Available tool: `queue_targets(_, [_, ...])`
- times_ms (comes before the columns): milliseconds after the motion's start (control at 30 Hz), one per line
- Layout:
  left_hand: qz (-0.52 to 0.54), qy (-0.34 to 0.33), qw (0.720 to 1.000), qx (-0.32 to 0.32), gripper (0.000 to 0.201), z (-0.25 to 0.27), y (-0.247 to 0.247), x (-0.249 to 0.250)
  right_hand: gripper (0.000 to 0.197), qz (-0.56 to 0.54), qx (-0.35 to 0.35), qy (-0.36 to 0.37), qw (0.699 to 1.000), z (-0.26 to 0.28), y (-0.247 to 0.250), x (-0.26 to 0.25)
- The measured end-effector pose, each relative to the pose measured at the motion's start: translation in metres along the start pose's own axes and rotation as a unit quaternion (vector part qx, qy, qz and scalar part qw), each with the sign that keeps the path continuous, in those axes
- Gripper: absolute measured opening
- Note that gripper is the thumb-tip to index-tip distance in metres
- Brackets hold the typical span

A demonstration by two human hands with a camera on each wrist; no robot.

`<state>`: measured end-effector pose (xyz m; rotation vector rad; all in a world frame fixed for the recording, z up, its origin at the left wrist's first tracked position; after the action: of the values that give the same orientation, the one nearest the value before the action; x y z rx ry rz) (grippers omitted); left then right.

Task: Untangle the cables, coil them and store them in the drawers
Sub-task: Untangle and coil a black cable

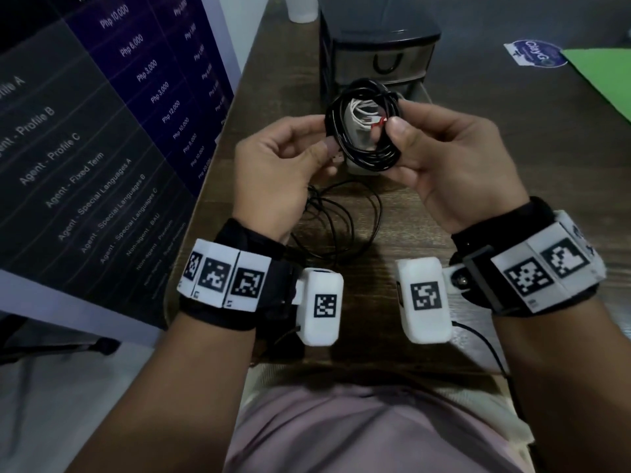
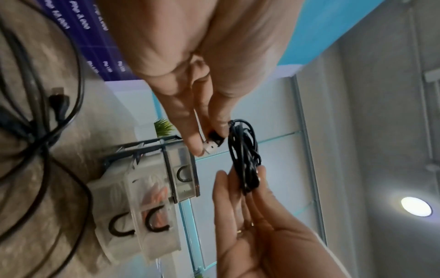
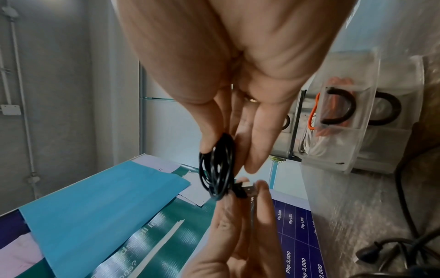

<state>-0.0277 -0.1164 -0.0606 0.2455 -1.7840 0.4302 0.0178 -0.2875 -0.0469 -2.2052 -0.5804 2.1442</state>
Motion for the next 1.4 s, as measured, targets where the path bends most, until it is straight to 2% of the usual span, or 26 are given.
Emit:
queue_targets(133, [0.082, 0.079, 0.993, 0.013, 0.02, 0.006, -0.005, -0.008, 0.03, 0.008, -0.017, 0.0, 1.0, 0.001, -0.004, 0.003])
queue_targets(233, [0.124, 0.11, 0.986, 0.018, 0.023, 0.008, -0.01, -0.008, 0.035, 0.02, -0.007, 0.002, 1.0, 0.003, -0.006, 0.006])
queue_targets(367, [0.201, 0.141, 0.969, -0.005, 0.031, 0.015, -0.016, -0.004, 0.029, 0.029, 0.02, 0.029, 0.999, 0.005, -0.008, 0.005])
queue_targets(533, [0.087, 0.068, 0.994, -0.018, 0.019, 0.014, -0.02, -0.001, 0.027, 0.098, 0.052, 0.071, 0.991, 0.008, -0.007, 0.006])
queue_targets(667, [0.046, 0.055, 0.997, -0.016, 0.012, 0.012, -0.018, -0.001, 0.026, 0.105, 0.041, 0.083, 0.99, 0.009, -0.008, 0.008])
queue_targets(767, [0.032, 0.073, 0.996, -0.032, 0.017, 0.014, -0.021, -0.002, 0.026, 0.103, 0.04, 0.088, 0.99, 0.008, -0.007, 0.01])
queue_targets(867, [0.02, 0.119, 0.99, -0.069, 0.023, 0.018, -0.024, -0.007, 0.022, 0.114, 0.059, 0.081, 0.988, 0.004, -0.003, 0.015])
queue_targets(967, [0.058, 0.173, 0.976, -0.117, 0.031, 0.019, -0.025, -0.012, 0.031, 0.138, 0.078, 0.079, 0.984, -0.001, 0.001, 0.019])
queue_targets(1067, [0.091, 0.207, 0.965, -0.13, 0.024, 0.019, -0.024, -0.012, 0.025, 0.157, 0.069, 0.081, 0.982, -0.003, 0.001, 0.021])
queue_targets(1133, [0.056, 0.215, 0.966, -0.133, 0.015, 0.016, -0.021, -0.012, 0.023, 0.183, 0.059, 0.079, 0.978, -0.004, 0.002, 0.02])
queue_targets(1267, [-0.069, 0.174, 0.968, -0.169, 0.007, 0.008, -0.017, -0.008, 0.024, 0.261, 0.024, 0.051, 0.964, -0.013, 0.004, 0.021])
queue_targets(1400, [-0.11, 0.141, 0.974, -0.142, 0.047, -0.002, -0.012, 0.002, 0.017, 0.288, 0.017, 0.048, 0.956, -0.022, 0.002, 0.016])
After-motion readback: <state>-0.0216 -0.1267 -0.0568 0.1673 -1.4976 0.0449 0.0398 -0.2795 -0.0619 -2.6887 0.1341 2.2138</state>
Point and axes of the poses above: each hand's wrist, its own z-axis away from the middle knuckle, its own y-axis out of the back of the hand, x = y × z, the point moved 4 cm from there along -z, towards the middle knuckle, and after that the axes turned 4 degrees about x, right-handed, at the moved point
